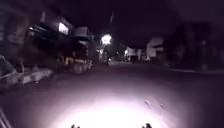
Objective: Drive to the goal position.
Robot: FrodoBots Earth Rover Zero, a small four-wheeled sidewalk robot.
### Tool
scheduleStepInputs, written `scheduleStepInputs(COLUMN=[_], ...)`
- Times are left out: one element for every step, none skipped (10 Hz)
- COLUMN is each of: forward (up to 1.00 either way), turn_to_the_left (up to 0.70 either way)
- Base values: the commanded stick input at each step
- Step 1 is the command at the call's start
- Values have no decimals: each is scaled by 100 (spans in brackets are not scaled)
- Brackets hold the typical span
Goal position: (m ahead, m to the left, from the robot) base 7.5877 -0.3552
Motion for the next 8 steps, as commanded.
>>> scheduleStepInputs(forward=[85,85,85,85,85,85,85,85], turn_to_the_left=[0,0,0,0,0,0,0,0])
